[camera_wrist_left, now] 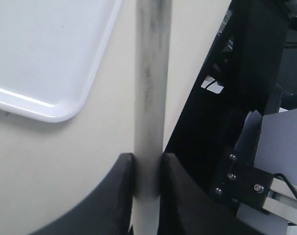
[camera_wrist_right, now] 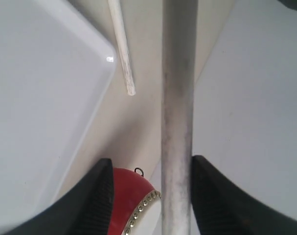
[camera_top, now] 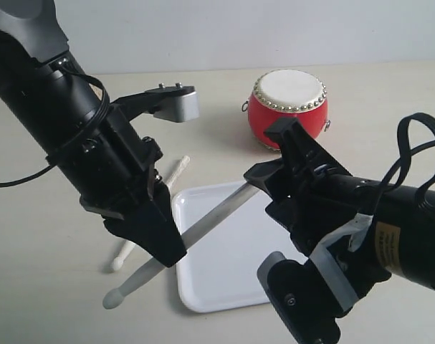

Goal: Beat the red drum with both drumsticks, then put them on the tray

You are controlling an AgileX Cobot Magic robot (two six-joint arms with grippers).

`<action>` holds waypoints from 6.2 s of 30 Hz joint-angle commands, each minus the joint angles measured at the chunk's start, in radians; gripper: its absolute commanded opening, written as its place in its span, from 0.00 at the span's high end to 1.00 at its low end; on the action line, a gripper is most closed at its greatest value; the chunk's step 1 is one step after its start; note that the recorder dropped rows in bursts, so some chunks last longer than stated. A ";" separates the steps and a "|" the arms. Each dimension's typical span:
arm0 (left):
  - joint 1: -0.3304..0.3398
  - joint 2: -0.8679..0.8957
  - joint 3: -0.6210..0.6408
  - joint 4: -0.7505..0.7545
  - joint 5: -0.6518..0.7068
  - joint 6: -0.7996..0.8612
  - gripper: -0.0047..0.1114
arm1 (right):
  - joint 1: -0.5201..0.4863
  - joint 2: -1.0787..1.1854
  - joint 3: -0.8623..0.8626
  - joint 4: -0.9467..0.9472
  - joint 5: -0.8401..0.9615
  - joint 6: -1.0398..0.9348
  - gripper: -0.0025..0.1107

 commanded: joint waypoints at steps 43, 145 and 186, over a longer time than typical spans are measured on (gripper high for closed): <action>-0.064 -0.012 0.001 -0.055 0.001 0.037 0.96 | 0.097 -0.009 0.001 0.000 -0.037 0.086 0.72; -0.016 -0.261 0.242 -0.261 -1.029 0.290 0.31 | -0.864 0.313 -0.398 0.366 -1.306 1.341 0.98; 0.360 0.292 -0.051 -1.109 0.001 1.052 0.38 | -0.984 0.643 -0.537 0.670 -1.577 1.108 0.98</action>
